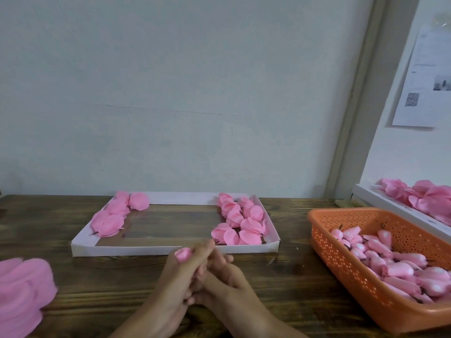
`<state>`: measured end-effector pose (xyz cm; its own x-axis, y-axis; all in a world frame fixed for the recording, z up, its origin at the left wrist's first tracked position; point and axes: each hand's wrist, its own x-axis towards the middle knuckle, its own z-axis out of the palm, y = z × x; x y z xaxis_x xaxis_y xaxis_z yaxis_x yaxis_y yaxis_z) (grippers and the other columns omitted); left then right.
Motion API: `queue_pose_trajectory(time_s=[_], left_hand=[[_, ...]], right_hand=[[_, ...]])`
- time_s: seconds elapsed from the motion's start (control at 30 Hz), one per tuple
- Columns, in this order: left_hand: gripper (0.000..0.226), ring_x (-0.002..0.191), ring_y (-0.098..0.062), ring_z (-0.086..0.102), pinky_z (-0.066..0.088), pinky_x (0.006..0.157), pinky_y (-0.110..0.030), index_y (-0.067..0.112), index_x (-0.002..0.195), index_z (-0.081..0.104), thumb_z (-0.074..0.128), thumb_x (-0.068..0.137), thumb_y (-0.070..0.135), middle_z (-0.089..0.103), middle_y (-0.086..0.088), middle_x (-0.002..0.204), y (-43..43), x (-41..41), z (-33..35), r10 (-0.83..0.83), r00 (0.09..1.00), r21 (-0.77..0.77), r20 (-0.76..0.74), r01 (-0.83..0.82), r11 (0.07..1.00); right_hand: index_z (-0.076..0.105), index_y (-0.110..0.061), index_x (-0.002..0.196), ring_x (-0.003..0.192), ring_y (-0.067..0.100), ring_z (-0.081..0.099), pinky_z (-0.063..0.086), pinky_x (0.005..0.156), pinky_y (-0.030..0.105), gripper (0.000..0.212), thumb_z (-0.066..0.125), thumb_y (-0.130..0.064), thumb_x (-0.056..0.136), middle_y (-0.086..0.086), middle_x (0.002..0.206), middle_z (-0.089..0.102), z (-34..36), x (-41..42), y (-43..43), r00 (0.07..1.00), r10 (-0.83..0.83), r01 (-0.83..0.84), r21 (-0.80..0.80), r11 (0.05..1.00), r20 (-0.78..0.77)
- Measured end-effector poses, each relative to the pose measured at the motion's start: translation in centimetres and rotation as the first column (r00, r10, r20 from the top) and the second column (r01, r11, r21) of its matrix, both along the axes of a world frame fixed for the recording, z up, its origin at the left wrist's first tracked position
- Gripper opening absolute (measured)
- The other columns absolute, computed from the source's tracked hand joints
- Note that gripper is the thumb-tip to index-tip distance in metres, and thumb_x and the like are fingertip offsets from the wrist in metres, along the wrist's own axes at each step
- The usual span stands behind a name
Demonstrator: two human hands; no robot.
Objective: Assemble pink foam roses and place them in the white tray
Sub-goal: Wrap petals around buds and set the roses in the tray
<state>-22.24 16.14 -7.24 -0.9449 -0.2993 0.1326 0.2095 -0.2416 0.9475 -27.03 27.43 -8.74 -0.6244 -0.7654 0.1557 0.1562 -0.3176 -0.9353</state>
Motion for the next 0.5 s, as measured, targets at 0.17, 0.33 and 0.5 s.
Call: queue_pose_trajectory(time_s=[0.17,0.33,0.5], left_hand=[[0.061,0.096,-0.04,0.075,0.06,0.077,-0.032,0.006,0.049,0.045,0.075,0.08,0.05,0.061,-0.023,0.067,-0.8,-0.4,-0.4,-0.045,0.997,-0.051,-0.069,0.042,0.998],[0.065,0.089,-0.031,0.076,0.054,0.059,-0.028,-0.012,0.078,0.068,0.076,0.088,0.052,0.077,-0.022,0.092,-0.2,-0.3,-0.4,0.062,0.998,-0.049,0.009,-0.062,0.997],[0.065,0.073,-0.017,0.074,0.035,0.041,-0.017,-0.011,0.102,0.07,0.058,0.094,0.053,0.079,-0.013,0.108,0.3,0.1,0.0,0.044,0.999,-0.078,0.025,-0.041,0.996]], right_hand=[[0.062,-0.008,0.082,0.052,0.018,0.061,0.05,0.049,0.025,0.03,0.055,-0.02,0.109,0.011,0.069,0.056,-0.3,1.2,-1.1,0.99,-0.036,0.029,0.058,0.998,0.136],[0.063,0.0,0.119,0.077,0.026,0.067,0.058,0.067,0.034,0.02,0.06,-0.006,0.101,0.012,0.086,0.066,-0.6,0.6,-0.5,0.996,-0.073,0.073,0.004,0.997,0.043],[0.055,0.006,0.124,0.085,0.021,0.072,0.061,0.076,0.033,0.028,0.065,-0.005,0.1,0.016,0.101,0.073,-1.5,-0.3,-0.1,0.962,-0.129,0.131,-0.006,0.991,-0.243]])
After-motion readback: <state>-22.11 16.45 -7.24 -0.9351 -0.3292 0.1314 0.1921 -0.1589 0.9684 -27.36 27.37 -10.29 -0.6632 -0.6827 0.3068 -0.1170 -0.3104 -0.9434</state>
